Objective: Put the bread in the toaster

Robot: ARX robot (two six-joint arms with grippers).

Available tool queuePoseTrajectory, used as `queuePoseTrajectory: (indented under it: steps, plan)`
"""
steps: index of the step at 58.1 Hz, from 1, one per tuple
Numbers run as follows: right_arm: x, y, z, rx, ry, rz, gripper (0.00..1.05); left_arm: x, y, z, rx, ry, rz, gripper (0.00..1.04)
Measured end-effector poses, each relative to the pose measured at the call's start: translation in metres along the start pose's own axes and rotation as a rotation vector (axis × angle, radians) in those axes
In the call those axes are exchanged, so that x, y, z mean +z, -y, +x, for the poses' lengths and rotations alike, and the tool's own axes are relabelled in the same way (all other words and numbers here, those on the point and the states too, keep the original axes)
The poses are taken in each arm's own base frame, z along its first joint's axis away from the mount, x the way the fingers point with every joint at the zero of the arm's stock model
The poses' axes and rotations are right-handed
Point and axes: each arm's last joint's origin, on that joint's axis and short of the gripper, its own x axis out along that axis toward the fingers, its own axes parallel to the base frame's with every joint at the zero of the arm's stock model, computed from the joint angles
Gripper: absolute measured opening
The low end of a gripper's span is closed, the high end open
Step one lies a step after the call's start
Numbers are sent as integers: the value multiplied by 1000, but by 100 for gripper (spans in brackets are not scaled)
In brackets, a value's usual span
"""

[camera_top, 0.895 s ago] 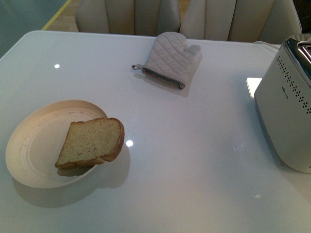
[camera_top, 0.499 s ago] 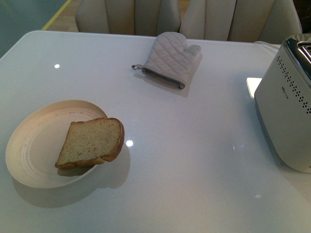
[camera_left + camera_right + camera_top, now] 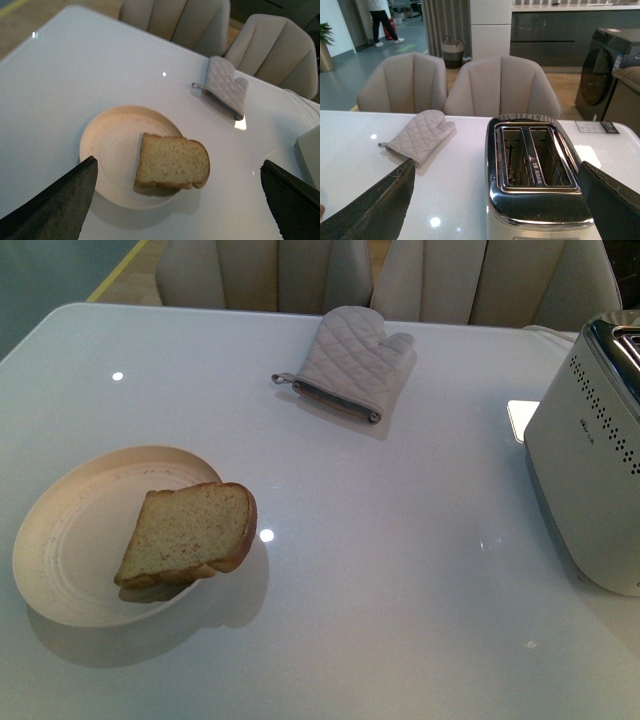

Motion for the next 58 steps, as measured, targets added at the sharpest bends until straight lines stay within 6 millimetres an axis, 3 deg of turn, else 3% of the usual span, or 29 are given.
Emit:
queuePoseTrajectory:
  steps: [12, 19, 26, 28, 35, 47, 58]
  plan:
    - [0, 0, 0, 0, 0, 0, 96, 20, -6, 28, 24, 29, -43, 97]
    - [0, 0, 0, 0, 0, 0, 96, 37, -17, 63, 58, 47, 3, 97]
    - [0, 0, 0, 0, 0, 0, 96, 44, -38, 111, 124, 8, 58, 97]
    - [0, 0, 0, 0, 0, 0, 96, 39, -48, 127, 152, -34, 69, 97]
    - [0, 0, 0, 0, 0, 0, 96, 21, -68, 156, 200, -143, 80, 97]
    - [0, 0, 0, 0, 0, 0, 96, -4, -91, 191, 256, -242, 116, 97]
    - [0, 0, 0, 0, 0, 0, 96, -27, -106, 211, 293, -324, 148, 97]
